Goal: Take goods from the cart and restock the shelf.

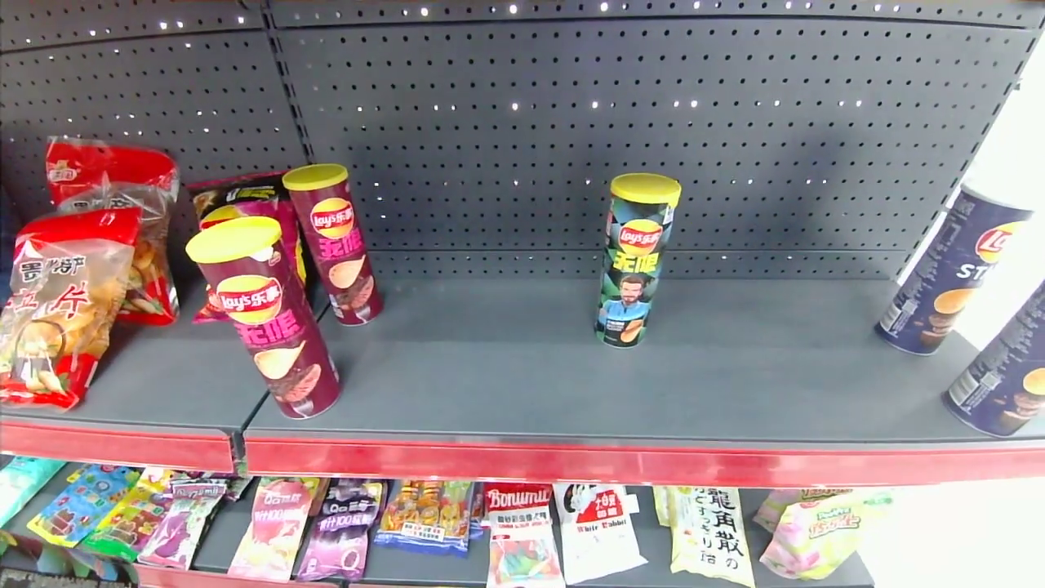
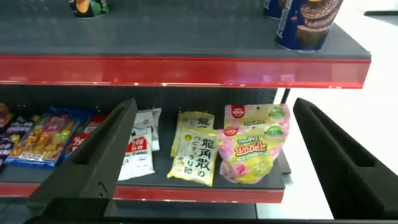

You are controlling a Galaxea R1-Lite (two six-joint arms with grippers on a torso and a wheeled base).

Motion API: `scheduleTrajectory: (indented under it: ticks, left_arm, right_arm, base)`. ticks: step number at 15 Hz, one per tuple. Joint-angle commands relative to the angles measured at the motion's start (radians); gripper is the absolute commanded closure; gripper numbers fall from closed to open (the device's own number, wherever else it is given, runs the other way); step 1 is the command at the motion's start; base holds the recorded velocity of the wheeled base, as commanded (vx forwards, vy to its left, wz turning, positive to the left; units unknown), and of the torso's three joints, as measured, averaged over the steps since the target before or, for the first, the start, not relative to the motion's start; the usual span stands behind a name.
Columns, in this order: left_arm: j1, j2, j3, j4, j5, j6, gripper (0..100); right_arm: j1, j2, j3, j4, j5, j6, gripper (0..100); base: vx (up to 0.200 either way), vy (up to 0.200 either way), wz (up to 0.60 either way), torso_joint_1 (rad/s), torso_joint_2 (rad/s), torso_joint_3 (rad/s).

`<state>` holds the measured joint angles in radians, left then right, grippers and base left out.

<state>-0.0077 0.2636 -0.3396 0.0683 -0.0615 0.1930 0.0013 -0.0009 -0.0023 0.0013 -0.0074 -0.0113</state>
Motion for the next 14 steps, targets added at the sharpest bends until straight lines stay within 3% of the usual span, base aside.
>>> scheduleTrajectory:
  ticks: [1, 4, 5, 6, 7, 10, 13, 14]
  left_arm:
    - [0.002, -0.099, 0.022, 0.021, 0.005, 0.022, 100]
    - [0.000, -0.138, 0.031, 0.033, -0.003, 0.025, 100]
    - [0.000, -0.135, 0.034, 0.033, -0.006, 0.025, 100]
    - [0.002, -0.136, 0.034, 0.033, -0.001, 0.025, 100]
    - [0.006, -0.141, 0.034, 0.033, 0.000, 0.025, 100]
    - [0.005, -0.147, 0.042, 0.033, -0.004, -0.003, 100]
    - [0.003, -0.144, 0.044, 0.033, -0.006, -0.004, 100]
    - [0.003, -0.146, 0.045, 0.033, -0.008, -0.004, 100]
  right_arm:
    - [0.000, 0.001, -0.010, -0.014, 0.007, 0.002, 0]
    - [0.063, 0.470, -0.493, -0.017, 0.113, 0.113, 0]
    - [0.088, 0.532, -0.544, -0.015, 0.152, 0.077, 0]
    - [0.144, 0.654, -0.574, -0.017, 0.204, -0.118, 0]
    - [0.160, 0.725, -0.584, -0.021, 0.205, -0.153, 0]
    - [0.367, 0.992, -0.725, -0.063, 0.195, -0.131, 0]
    - [0.405, 1.177, -0.774, -0.205, 0.190, -0.093, 0]
    - [0.411, 1.259, -0.772, -0.308, 0.190, -0.093, 0]
  base:
    - [0.000, 0.000, 0.00, 0.000, 0.00, 0.000]
    - [0.000, 0.000, 0.00, 0.000, 0.00, 0.000]
    - [0.000, 0.000, 0.00, 0.000, 0.00, 0.000]
    - [0.000, 0.000, 0.00, 0.000, 0.00, 0.000]
    - [0.000, 0.000, 0.00, 0.000, 0.00, 0.000]
    - [0.000, 0.000, 0.00, 0.000, 0.00, 0.000]
    - [0.000, 0.000, 0.00, 0.000, 0.00, 0.000]
    - [0.000, 0.000, 0.00, 0.000, 0.00, 0.000]
